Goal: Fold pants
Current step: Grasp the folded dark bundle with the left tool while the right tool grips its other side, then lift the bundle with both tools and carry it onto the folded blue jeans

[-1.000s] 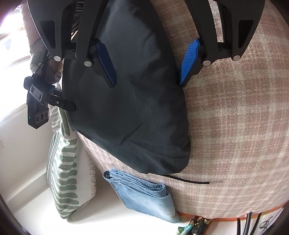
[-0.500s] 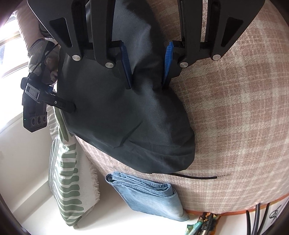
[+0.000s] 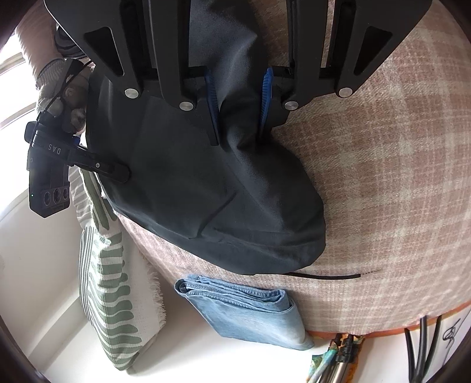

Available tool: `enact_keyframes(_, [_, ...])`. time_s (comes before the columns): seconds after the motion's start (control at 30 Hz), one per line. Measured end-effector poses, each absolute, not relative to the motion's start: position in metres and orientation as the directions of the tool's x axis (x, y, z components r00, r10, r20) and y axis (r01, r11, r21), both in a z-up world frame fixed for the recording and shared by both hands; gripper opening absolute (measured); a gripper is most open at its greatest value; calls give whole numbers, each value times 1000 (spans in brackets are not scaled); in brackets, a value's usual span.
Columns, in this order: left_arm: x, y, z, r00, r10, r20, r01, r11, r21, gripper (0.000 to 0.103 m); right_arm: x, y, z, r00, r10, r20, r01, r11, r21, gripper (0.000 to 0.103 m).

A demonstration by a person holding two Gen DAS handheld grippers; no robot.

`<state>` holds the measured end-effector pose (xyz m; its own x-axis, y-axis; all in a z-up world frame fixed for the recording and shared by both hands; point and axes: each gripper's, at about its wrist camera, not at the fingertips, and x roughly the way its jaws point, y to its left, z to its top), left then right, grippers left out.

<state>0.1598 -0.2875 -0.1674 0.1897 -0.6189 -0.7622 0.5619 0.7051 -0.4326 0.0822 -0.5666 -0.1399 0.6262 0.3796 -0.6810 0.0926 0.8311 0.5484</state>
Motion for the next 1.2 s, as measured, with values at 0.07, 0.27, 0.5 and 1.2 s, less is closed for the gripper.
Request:
enact_keyframes(0.07, [162,-287,-170,184,-616,-766,551,710,-439,23,83,-568,-142,625,381,-681,96,828,552,66])
enact_keyframes(0.27, [166,-286,-171,178,-631,-755,532,707,-466,22,86,-567,-145,615,388,-686,107,821,560,60])
enact_keyframes(0.5, [154,-292,-155,241,-625,-743,588,703,-400,10,76,-557,-125,652,364,-666,72,844,532,35])
enact_keyframes(1.2, [160,-281,-85,326,-720,-613,654,640,-404,7,82,-529,-48,704,275,-654,17,915,403,30])
